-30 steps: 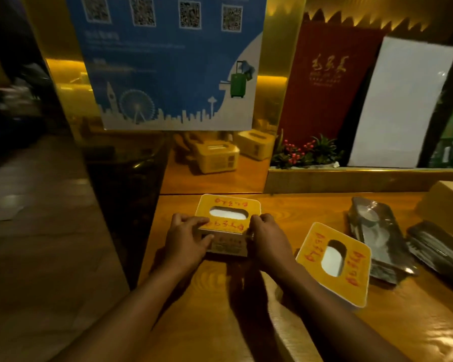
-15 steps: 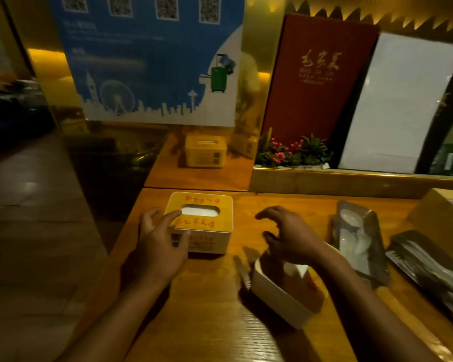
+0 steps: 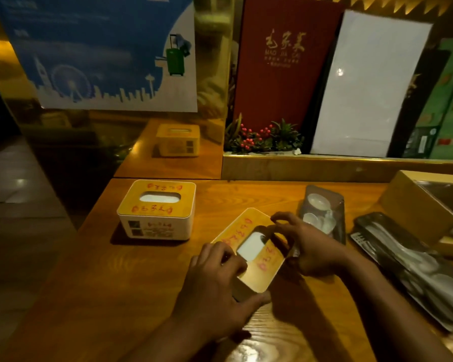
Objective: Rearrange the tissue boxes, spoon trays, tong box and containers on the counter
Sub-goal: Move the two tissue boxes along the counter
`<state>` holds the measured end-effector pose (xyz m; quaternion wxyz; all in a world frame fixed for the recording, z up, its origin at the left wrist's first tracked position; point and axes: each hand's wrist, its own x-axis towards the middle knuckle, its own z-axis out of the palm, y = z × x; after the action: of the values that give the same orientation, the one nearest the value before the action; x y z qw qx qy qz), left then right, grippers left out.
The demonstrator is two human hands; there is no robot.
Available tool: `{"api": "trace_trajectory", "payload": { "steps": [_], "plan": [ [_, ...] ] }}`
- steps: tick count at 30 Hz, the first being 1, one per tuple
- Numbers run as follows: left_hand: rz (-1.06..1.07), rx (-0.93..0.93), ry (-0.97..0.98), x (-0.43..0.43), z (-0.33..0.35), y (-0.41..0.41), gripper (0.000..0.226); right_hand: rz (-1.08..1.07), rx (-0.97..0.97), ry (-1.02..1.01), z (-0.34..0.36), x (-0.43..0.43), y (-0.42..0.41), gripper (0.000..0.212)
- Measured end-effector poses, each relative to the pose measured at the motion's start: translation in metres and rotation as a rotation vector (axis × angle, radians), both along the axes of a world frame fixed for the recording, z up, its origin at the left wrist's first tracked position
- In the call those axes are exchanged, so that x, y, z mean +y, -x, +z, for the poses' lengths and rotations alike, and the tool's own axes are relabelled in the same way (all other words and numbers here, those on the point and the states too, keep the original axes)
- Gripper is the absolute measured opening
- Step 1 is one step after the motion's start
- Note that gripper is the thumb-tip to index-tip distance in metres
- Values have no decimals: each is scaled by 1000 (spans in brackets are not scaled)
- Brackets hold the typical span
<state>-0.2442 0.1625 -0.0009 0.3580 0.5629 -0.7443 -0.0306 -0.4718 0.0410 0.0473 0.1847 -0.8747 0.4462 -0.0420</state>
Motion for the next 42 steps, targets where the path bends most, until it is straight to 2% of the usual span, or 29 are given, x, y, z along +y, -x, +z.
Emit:
{"api": "trace_trajectory", "payload": {
  "steps": [2, 6, 13, 16, 24, 33, 37, 40, 42],
  "plan": [
    [36, -46, -25, -3, 2, 0, 71, -16, -35, 29, -8, -2, 2, 76],
    [103, -71, -63, -18, 1, -15, 63, -61, -126, 137, -20, -4, -4, 51],
    [172, -237, -73, -60, 6, -43, 42, -303, -268, 262, -47, -5, -33, 67],
    [189, -328, -72, -74, 4, -49, 39, -343, -254, 268, -52, -7, -36, 67],
    [189, -285, -78, -95, -4, -59, 41, -418, -259, 248, -53, -12, -49, 67],
    [258, -295, -105, -101, -5, -51, 45, -375, -282, 255, -54, -15, -45, 70],
    [224, -176, -32, -94, 2, -26, 49, -353, -325, 230, -53, -11, -13, 79],
    [67, 2, 70, -85, 13, 24, 43, -461, -371, 372, -51, -7, 36, 70],
    [-12, 114, 42, -81, 13, 62, 40, -567, -348, 444, -51, -3, 70, 68]
  ]
}}
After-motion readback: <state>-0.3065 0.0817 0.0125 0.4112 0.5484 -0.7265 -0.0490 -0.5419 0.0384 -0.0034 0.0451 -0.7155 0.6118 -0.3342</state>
